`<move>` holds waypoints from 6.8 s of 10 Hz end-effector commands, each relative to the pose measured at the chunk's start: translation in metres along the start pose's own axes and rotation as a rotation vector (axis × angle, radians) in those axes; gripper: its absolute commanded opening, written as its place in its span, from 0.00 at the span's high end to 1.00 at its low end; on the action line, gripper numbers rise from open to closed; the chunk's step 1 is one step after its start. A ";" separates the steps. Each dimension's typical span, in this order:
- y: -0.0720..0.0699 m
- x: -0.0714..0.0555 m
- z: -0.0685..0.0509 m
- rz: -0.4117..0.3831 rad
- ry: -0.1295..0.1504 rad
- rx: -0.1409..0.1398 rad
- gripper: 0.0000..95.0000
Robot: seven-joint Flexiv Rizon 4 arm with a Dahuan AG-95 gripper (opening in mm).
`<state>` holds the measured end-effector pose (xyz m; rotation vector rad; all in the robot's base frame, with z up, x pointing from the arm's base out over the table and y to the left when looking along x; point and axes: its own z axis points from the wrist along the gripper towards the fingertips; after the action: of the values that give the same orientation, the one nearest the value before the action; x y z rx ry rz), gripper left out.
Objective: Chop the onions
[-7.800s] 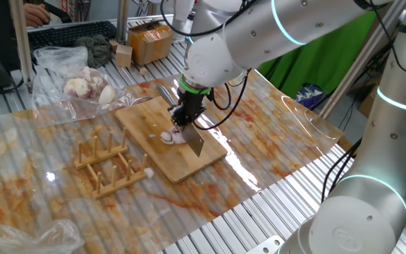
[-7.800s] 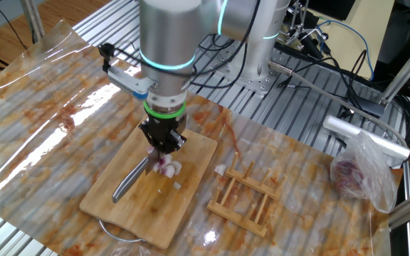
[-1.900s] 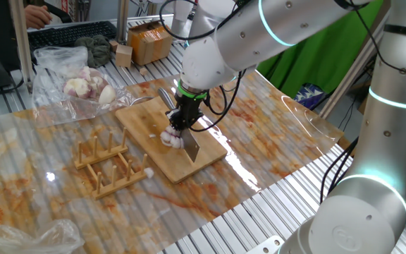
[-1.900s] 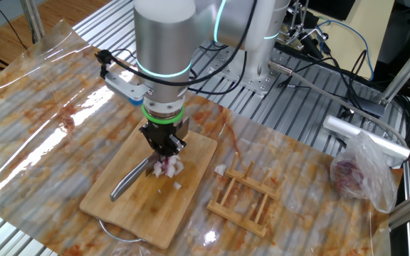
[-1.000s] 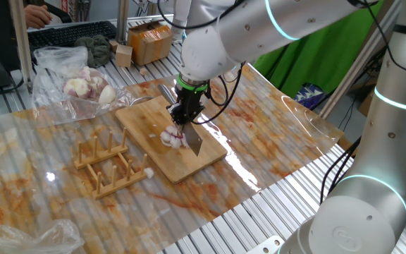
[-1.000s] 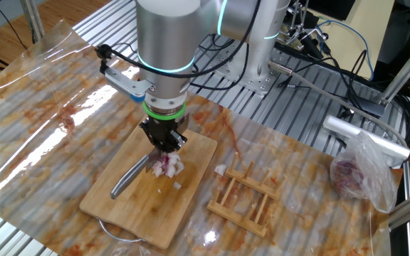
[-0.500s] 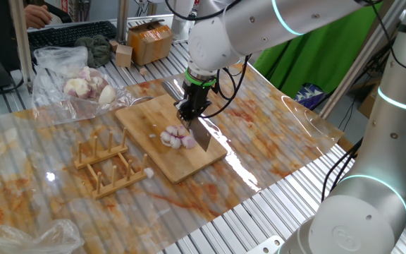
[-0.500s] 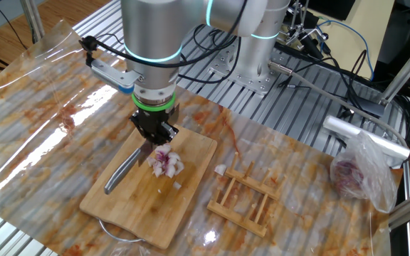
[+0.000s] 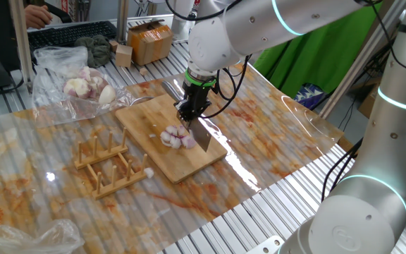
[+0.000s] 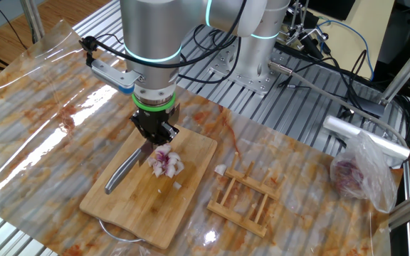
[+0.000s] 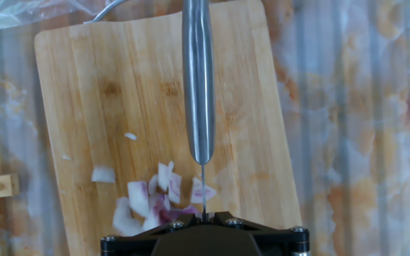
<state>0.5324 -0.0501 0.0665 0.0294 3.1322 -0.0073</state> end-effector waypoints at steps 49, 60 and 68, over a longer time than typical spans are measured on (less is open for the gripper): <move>-0.001 0.003 0.016 -0.067 -0.117 0.027 1.00; 0.007 -0.009 0.016 0.011 -0.076 -0.031 1.00; 0.022 -0.040 -0.020 0.086 -0.027 -0.035 1.00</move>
<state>0.5742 -0.0283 0.0848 0.1695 3.1024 0.0472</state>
